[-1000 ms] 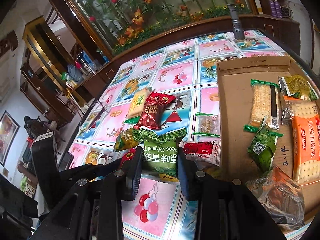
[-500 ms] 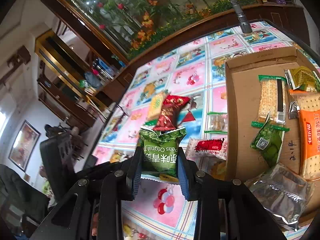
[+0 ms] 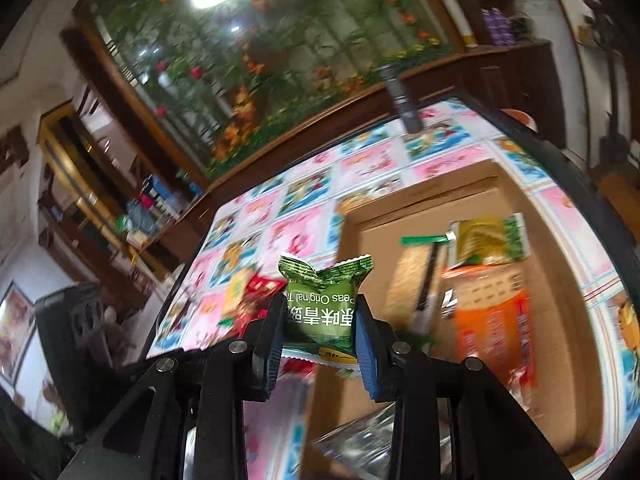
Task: Organize snacks
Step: 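Carry both packets into the box and open both tools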
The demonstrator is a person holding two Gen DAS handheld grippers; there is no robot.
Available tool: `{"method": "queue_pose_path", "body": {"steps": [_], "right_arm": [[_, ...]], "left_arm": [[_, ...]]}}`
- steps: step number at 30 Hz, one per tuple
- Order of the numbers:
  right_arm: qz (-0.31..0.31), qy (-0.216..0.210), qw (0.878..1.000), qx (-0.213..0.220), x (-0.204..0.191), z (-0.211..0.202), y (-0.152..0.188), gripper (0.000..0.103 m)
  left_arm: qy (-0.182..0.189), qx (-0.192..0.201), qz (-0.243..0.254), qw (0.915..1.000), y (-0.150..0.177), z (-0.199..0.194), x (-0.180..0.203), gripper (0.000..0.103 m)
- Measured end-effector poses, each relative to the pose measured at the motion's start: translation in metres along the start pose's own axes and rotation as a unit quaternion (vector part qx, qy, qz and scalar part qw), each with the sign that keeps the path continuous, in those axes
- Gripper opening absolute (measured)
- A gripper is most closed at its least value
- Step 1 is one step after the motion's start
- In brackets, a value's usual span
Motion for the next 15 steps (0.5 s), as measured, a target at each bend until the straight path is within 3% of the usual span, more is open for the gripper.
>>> {"method": "queue_pose_path", "body": {"steps": [8, 15], "right_arm": [[0.056, 0.05, 0.997, -0.014, 0.058, 0.031, -0.039, 0.035], [0.071, 0.046, 0.996, -0.029, 0.074, 0.049, -0.043, 0.035]], "left_arm": [[0.015, -0.026, 0.004, 0.9995, -0.026, 0.06, 0.017, 0.018], [0.007, -0.04, -0.007, 0.9992, -0.031, 0.091, 0.014, 0.018]]}}
Point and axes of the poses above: each gripper's, at about its wrist camera, not at the fingertips, and z roughly the way its jaws point, x to its right, y to its underside, the point moved 8 cm from there along z, roughly the way its jaws point, and after that the axes turned 12 degrees about y, right-handed, at the moved point
